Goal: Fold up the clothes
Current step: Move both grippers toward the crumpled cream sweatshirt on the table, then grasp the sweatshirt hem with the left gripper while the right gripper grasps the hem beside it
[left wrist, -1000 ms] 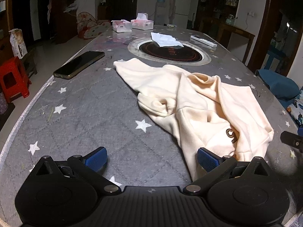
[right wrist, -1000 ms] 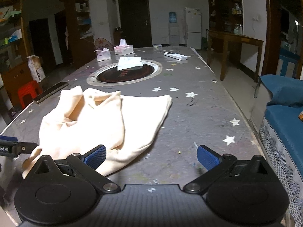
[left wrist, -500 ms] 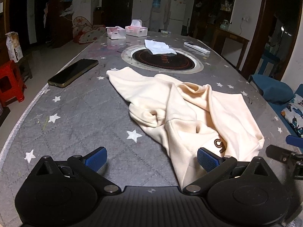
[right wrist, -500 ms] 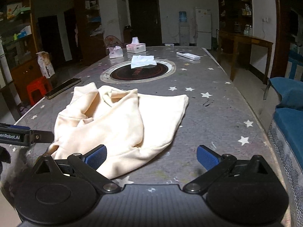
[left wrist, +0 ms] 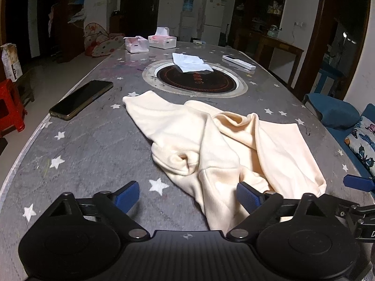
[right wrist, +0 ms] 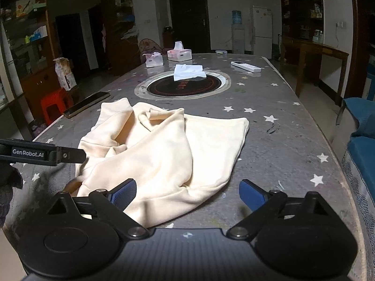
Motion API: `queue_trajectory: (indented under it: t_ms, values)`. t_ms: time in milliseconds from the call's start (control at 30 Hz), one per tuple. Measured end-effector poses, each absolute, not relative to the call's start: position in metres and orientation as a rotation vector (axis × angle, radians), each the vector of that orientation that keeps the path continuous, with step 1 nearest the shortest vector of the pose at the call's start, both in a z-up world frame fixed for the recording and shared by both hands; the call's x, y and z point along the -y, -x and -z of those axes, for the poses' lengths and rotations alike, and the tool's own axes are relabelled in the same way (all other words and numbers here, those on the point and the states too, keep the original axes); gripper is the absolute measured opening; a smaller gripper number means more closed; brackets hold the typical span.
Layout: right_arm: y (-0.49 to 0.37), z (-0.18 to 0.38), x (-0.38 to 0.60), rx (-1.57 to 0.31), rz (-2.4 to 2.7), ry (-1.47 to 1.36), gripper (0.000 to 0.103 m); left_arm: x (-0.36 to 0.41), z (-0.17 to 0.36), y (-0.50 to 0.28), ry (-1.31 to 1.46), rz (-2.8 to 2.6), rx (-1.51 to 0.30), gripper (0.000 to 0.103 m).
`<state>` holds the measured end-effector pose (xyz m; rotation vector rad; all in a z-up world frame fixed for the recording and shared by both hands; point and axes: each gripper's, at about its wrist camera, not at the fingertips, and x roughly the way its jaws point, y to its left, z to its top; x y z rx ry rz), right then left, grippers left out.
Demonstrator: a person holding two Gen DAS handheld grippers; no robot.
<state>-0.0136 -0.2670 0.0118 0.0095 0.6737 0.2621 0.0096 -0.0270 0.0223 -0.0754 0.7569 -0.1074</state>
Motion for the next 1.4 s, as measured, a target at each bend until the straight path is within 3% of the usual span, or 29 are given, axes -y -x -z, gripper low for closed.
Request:
queue_trajectory:
  t_ms: [600,733,867,933,1400]
  values:
    - [-0.015,-0.017,0.256,-0.687,-0.324,-0.002,0.076,0.045,-0.029,-0.065,0.004,0.167,-0.748,0.071]
    - [-0.025,-0.020,0.255,-0.686,-0.335,0.001,0.074,0.047,-0.024,-0.081,0.014,0.174,-0.776,0.049]
    - [-0.038,-0.023,0.252,-0.686,-0.346,0.011,0.070,0.042,-0.018,-0.089,0.047,0.202,-0.793,0.016]
    - [-0.045,-0.022,0.250,-0.692,-0.352,0.010,0.069,0.040,-0.018,-0.087,0.052,0.214,-0.787,0.010]
    - [-0.088,-0.011,0.235,-0.742,-0.381,0.014,0.059,0.031,-0.026,-0.074,0.051,0.246,-0.742,0.003]
